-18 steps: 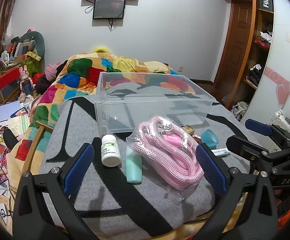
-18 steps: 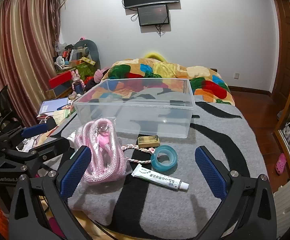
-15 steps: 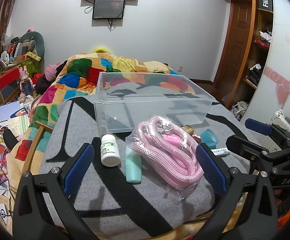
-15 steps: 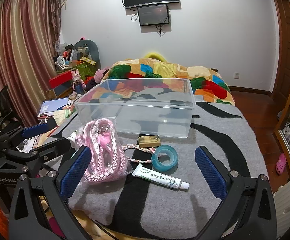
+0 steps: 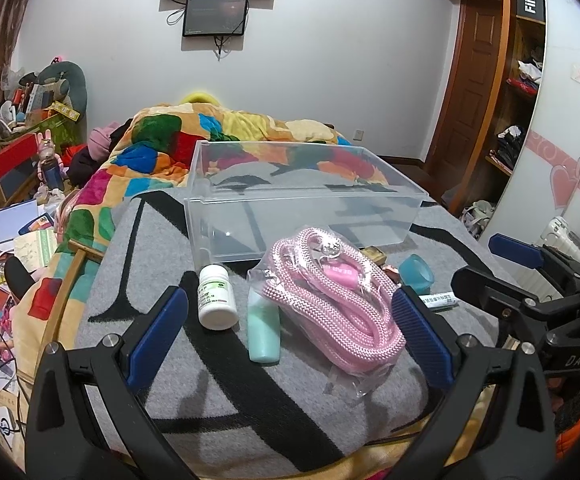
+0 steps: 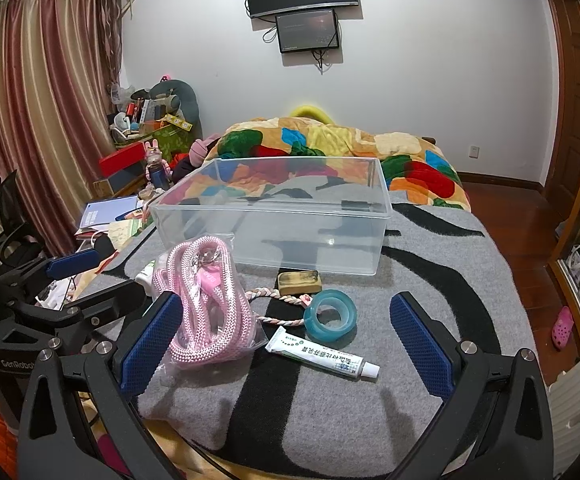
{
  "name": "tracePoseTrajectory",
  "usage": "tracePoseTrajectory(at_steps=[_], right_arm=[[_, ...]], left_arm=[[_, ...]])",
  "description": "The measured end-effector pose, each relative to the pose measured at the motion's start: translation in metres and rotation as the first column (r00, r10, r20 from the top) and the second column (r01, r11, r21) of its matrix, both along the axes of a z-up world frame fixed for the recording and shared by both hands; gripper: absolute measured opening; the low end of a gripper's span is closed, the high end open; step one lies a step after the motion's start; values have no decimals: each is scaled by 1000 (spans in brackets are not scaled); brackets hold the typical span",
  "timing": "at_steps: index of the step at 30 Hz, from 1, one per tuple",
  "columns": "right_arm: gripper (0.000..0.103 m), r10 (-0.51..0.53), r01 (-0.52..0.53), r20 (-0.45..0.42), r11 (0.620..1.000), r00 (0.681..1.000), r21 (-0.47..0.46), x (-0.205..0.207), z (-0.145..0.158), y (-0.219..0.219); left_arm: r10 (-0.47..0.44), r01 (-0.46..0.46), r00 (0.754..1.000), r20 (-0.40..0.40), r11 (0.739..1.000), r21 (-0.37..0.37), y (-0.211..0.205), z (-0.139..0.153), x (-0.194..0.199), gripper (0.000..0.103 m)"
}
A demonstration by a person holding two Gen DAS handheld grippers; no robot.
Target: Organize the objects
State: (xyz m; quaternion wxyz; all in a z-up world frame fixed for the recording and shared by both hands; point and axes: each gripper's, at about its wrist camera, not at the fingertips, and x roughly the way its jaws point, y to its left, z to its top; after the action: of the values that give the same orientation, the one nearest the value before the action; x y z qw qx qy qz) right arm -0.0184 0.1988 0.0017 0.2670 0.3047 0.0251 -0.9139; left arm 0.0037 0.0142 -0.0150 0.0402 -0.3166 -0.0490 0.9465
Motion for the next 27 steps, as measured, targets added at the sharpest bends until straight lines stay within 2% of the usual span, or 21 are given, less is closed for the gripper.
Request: tracePoseTrajectory(at_steps=[27], right_arm=[[103,3,-3,2,1000,1000,0,4,1,-2]], left_arm=[[-1,1,1000,1,1000,2,3,1,0,103]])
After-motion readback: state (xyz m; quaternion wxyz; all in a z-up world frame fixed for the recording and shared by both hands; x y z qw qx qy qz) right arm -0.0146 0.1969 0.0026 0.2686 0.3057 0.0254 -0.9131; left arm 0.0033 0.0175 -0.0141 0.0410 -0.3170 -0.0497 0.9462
